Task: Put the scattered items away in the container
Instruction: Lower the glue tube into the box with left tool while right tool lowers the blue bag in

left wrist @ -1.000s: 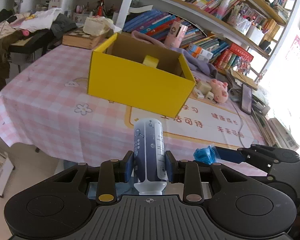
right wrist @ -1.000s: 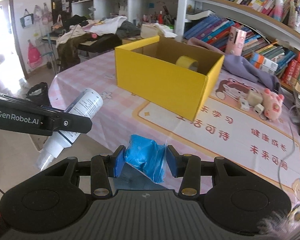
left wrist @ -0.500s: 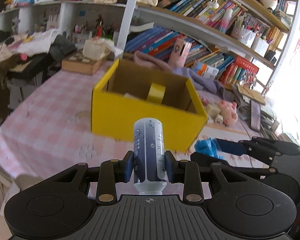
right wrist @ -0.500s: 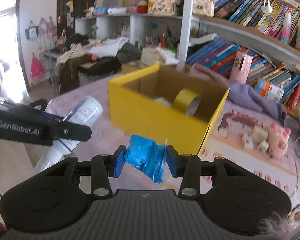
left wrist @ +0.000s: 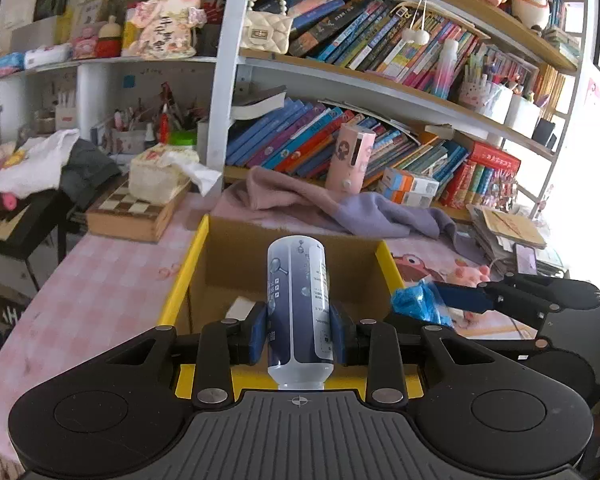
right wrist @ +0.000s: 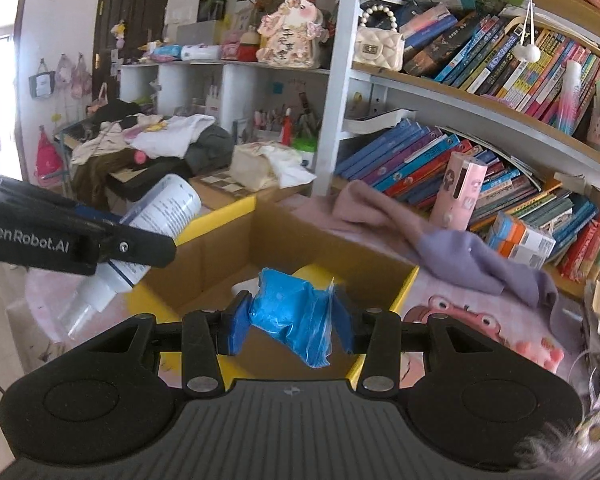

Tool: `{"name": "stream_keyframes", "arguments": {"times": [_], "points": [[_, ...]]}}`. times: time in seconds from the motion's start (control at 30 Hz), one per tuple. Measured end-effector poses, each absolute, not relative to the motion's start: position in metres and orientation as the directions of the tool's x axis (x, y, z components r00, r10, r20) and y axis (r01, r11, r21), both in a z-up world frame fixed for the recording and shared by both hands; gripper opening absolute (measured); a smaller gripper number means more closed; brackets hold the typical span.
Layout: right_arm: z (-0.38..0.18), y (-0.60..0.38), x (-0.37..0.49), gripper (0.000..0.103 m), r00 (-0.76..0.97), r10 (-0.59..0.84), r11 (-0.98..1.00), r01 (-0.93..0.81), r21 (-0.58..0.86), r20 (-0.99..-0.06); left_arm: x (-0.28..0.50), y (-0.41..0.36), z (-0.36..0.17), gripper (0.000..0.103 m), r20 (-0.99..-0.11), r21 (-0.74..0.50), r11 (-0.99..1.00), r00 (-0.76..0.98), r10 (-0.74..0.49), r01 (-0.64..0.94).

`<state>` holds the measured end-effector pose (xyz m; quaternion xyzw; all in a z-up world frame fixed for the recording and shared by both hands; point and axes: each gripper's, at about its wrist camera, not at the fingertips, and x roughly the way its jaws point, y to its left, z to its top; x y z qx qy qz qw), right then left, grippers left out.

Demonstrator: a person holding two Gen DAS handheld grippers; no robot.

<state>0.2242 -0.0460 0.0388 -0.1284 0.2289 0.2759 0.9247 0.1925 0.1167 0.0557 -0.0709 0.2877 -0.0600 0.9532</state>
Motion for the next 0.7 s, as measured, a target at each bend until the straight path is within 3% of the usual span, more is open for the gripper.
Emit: {"name": "stream_keyframes", "arguments": {"times": [0.27,0.7], "points": [[0.018,-0.032,0.284,0.041,0.675,0.450,0.754,-0.638,-0.156,-0.585,0.270,0.115,0.039,0.031,-0.642,-0.151,0.983,0.745,-0.179,0.106],[-0.027,0.005,0.349,0.041,0.507,0.361,0.532,-0.801,-0.274,-0.783,0.379,0.109,-0.020,0.031,-0.863,-0.058,0.992,0.493,-0.105,0.111]]}}
